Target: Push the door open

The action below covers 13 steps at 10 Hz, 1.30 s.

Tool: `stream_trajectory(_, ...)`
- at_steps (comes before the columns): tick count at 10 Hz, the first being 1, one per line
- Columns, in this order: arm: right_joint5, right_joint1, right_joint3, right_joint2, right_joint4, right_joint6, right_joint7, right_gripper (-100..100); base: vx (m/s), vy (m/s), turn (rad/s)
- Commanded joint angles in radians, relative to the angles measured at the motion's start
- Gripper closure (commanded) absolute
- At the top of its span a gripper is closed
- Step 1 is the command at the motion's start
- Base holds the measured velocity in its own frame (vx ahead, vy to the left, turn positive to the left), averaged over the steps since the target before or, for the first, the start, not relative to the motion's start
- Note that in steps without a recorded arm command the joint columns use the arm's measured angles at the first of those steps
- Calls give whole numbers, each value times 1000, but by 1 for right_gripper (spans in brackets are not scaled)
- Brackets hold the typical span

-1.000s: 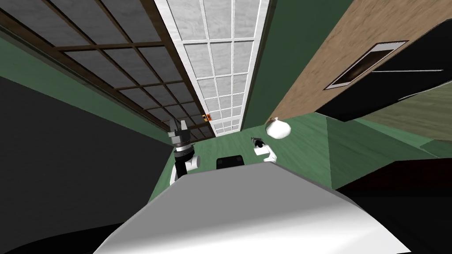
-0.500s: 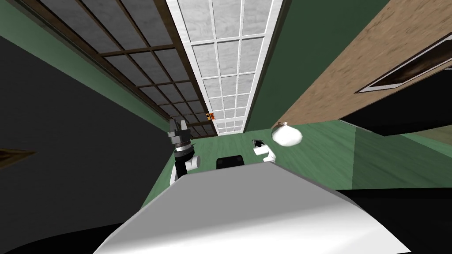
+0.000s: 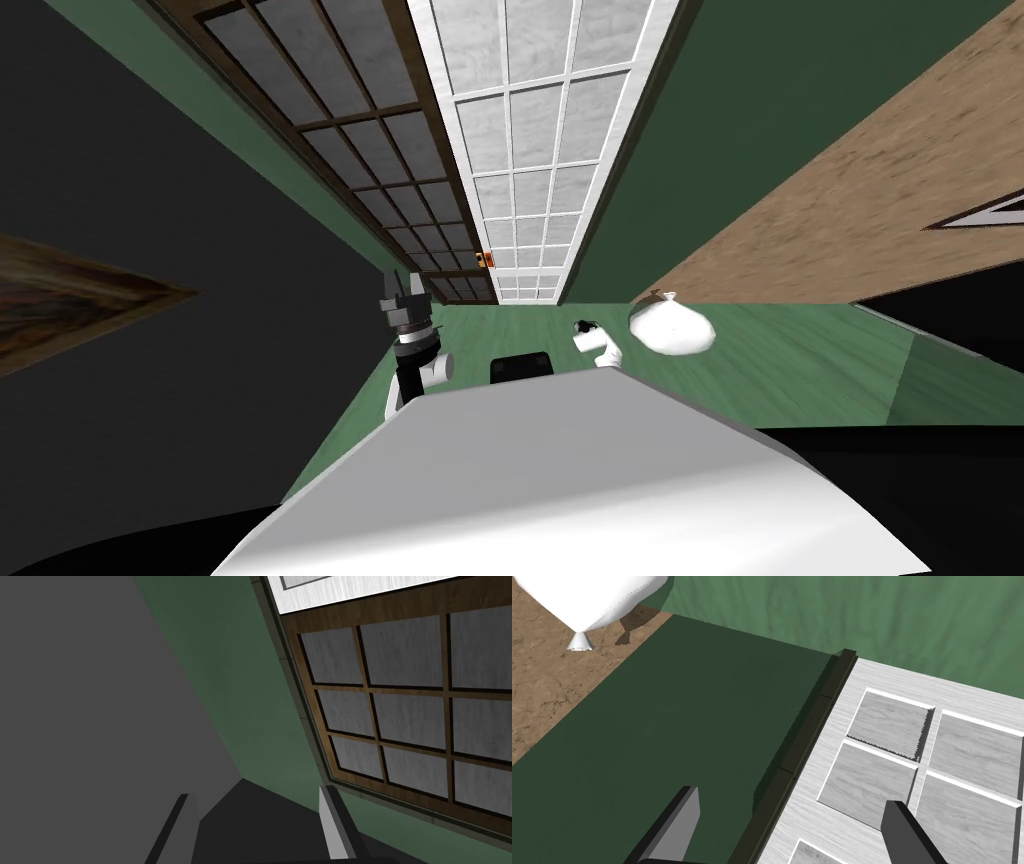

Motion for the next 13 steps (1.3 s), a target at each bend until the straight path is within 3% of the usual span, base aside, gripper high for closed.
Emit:
stream_trajectory(1, 15, -9, -2, -2, 29, 31, 29, -100, -58, -175, 284)
stream_trajectory(7, 66, -42, -5, -3, 113, 157, 134, -100, -85, -143, 327)
stream_trajectory(11, 96, -61, -6, -3, 161, 230, 194, -100, -106, -103, 279)
stream_trajectory(13, 109, -69, -7, -3, 181, 261, 220, -100, -56, -58, 144)
